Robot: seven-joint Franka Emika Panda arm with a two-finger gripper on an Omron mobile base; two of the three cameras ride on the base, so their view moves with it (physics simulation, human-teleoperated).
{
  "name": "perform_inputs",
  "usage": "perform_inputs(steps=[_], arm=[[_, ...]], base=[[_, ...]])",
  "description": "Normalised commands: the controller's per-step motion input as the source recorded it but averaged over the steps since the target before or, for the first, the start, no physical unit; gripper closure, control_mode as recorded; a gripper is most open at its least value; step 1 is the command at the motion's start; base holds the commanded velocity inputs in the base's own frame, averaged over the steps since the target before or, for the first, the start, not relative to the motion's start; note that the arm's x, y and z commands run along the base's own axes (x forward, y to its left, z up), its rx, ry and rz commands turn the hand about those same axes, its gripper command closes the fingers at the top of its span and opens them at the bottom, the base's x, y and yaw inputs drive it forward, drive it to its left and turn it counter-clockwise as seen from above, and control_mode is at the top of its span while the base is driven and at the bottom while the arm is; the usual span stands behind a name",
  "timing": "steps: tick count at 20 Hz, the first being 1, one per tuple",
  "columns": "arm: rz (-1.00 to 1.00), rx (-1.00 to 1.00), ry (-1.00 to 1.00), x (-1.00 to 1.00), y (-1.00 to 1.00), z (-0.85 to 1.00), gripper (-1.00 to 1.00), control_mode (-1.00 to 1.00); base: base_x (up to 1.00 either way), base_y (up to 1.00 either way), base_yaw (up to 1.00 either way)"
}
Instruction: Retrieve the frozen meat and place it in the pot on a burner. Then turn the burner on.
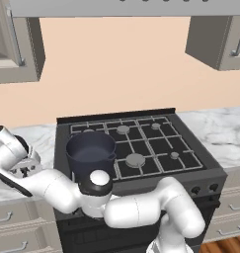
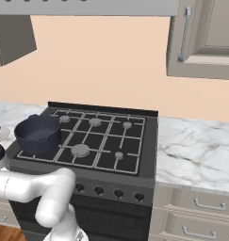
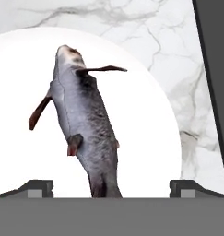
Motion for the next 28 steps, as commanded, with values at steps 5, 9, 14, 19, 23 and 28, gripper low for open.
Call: perform_inputs(steps=[5, 9, 14, 19, 23, 28], arm=[[0.0, 0.0, 0.0, 0.0, 0.0, -0.35, -1.0, -1.0], [0.0, 0.0, 0.0, 0.0, 0.0, -0.22, -1.0, -1.0], [0.0, 0.01, 0.0, 0.0, 0.0, -0.21, 1.0, -1.0], [0.0, 0.0, 0.0, 0.0, 0.0, -0.12, 1.0, -1.0], [0.0, 0.0, 0.0, -0.03, 0.0, 0.01, 1.0, -1.0], [0.0, -0.03, -0.05, -0.33, 0.0, 0.43, 1.0, -1.0]], base=[[0.0, 0.0, 0.0], [0.0, 0.0, 0.0], [0.0, 0.0, 0.0], [0.0, 0.0, 0.0], [0.0, 0.0, 0.0], [0.0, 0.0, 0.0]])
